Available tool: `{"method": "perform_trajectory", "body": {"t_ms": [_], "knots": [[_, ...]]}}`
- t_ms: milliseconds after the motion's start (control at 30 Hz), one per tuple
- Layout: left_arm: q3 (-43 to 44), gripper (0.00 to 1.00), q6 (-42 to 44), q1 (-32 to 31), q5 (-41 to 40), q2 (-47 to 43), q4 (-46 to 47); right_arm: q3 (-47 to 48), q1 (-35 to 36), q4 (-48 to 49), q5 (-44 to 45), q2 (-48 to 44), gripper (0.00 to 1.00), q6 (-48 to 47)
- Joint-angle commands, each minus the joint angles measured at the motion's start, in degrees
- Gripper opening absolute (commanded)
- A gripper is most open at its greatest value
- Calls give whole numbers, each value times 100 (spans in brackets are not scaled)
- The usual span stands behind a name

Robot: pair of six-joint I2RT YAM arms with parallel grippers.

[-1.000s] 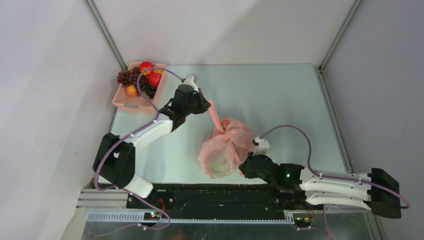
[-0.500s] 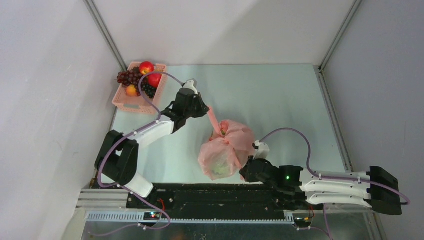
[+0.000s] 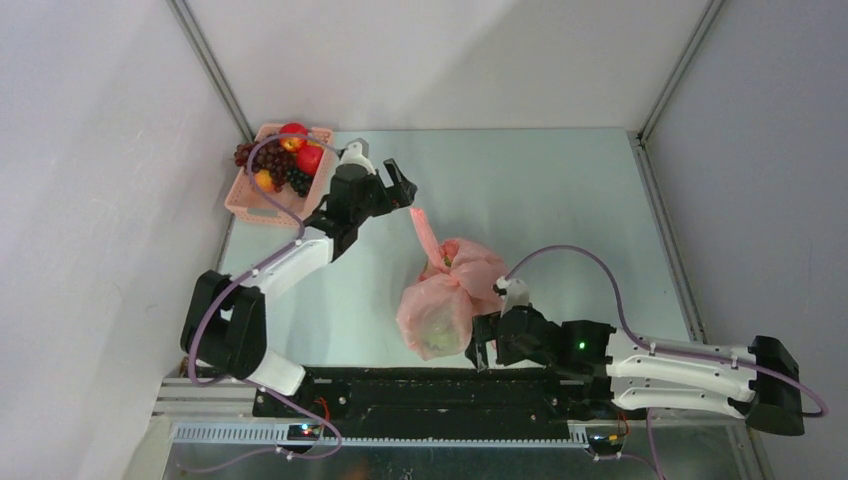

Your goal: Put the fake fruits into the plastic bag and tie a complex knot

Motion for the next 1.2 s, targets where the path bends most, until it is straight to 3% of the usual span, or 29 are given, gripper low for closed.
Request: {"method": "perform_trajectory", "body": {"t_ms": [0, 267, 567, 733, 900, 1167], "knots": [[-112, 99, 131, -27, -148, -669, 207, 644, -285, -295, -60, -147, 99, -560], [-440, 99, 347, 41, -422, -1671, -512, 1061, -1679, -357, -615, -468, 99, -1546], [-1005, 99, 423, 428, -297, -3313, -1567, 1141, -4275, -415, -1605, -952, 99, -2072], [-922, 99, 1101, 535, -811, -4313, -2620, 1578, -5450, -625, -1826, -1378, 99, -2464], [-584, 99, 1627, 531, -1297, -5059, -3305, 1976, -5997, -613, -1721, -1807, 99, -2947], [-1015, 99, 2241, 533, -1862, -6211, -3214, 1568, -6060, -85, -937, -2944, 99, -3341]]}}
